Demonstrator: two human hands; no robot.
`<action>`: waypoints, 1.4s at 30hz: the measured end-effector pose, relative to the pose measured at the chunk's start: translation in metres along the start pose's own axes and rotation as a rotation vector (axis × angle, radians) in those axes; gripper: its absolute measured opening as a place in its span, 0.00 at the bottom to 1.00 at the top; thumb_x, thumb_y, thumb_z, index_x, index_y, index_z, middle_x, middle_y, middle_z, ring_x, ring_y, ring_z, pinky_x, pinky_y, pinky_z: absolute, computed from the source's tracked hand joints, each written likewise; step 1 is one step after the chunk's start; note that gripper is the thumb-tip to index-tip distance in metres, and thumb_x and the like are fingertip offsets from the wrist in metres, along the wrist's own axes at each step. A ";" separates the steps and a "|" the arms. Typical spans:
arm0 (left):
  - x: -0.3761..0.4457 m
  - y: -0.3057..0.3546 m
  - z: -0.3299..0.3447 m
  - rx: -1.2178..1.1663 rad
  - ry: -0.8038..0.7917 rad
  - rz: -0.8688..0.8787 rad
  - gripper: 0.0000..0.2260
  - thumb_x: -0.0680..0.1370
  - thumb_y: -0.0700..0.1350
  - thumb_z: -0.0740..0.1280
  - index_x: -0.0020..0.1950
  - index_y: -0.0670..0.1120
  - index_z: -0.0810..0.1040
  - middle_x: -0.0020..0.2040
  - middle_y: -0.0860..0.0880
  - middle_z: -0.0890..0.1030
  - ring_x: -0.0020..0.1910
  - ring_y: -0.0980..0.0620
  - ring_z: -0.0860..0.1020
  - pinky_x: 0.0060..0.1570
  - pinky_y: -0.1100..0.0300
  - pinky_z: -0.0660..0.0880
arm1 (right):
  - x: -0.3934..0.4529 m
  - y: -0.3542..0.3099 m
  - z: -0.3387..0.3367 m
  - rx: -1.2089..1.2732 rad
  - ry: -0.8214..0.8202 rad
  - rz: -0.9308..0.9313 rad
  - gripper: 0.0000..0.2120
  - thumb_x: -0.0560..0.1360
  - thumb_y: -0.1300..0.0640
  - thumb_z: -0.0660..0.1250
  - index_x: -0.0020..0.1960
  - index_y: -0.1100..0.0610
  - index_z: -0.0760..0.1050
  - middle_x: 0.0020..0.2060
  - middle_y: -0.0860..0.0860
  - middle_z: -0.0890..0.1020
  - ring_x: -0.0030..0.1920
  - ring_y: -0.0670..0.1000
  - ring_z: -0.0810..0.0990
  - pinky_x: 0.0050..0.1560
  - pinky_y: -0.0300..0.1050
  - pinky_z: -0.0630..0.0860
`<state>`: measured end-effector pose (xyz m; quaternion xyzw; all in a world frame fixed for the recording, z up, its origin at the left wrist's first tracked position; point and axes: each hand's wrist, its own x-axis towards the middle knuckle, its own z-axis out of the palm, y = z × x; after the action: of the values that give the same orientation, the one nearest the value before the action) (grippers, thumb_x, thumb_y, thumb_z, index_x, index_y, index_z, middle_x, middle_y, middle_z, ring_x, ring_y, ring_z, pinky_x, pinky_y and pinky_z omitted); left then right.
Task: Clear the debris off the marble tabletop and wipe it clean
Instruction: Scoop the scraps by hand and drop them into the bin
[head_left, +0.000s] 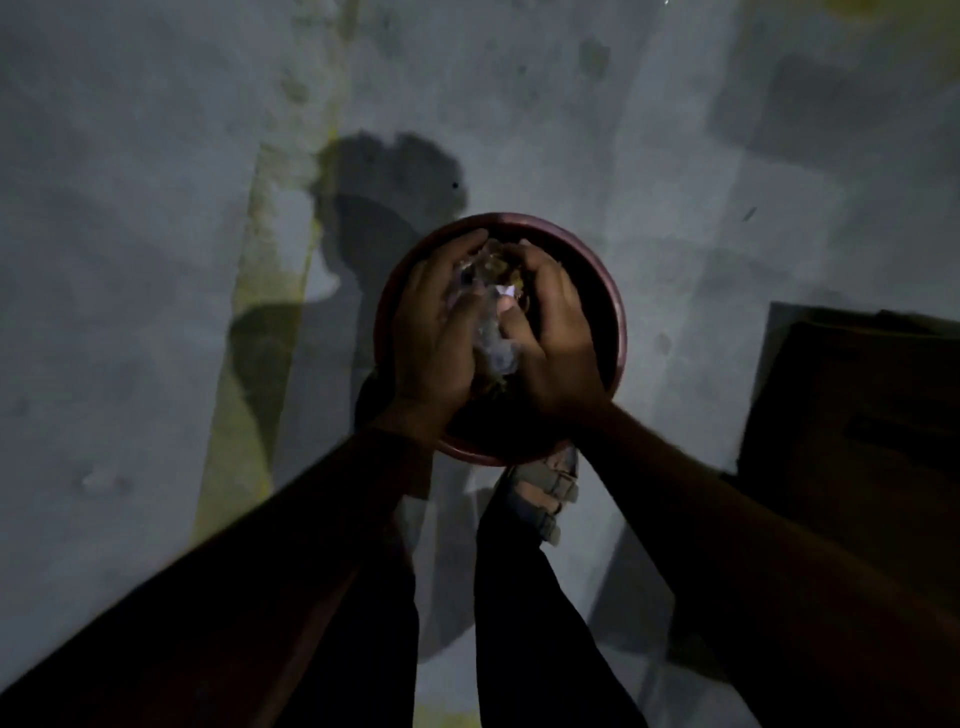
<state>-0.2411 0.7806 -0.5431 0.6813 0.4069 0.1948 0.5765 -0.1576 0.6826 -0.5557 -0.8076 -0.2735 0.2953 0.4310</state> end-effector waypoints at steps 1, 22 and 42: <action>0.003 -0.007 -0.005 0.117 -0.040 0.067 0.21 0.75 0.39 0.64 0.68 0.47 0.77 0.67 0.47 0.78 0.67 0.49 0.75 0.68 0.43 0.71 | 0.002 0.011 0.001 -0.111 -0.071 -0.047 0.22 0.85 0.50 0.58 0.78 0.52 0.64 0.79 0.53 0.65 0.80 0.55 0.60 0.79 0.61 0.58; 0.012 -0.134 0.025 1.224 -0.561 0.122 0.37 0.75 0.54 0.43 0.81 0.39 0.57 0.82 0.41 0.55 0.77 0.39 0.62 0.74 0.42 0.61 | 0.028 0.130 0.060 -0.916 -0.291 -0.238 0.32 0.84 0.45 0.49 0.83 0.60 0.52 0.82 0.61 0.53 0.82 0.60 0.50 0.79 0.65 0.50; -0.066 0.151 -0.112 1.145 -0.422 0.515 0.26 0.84 0.50 0.59 0.80 0.43 0.62 0.81 0.44 0.60 0.80 0.42 0.58 0.75 0.42 0.60 | -0.087 -0.162 -0.049 -0.678 -0.009 -0.077 0.30 0.82 0.45 0.56 0.81 0.57 0.62 0.81 0.55 0.62 0.81 0.55 0.59 0.77 0.63 0.56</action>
<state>-0.3130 0.7988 -0.3575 0.9791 0.1489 -0.0584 0.1255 -0.2120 0.6736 -0.3738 -0.8926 -0.3885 0.1746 0.1479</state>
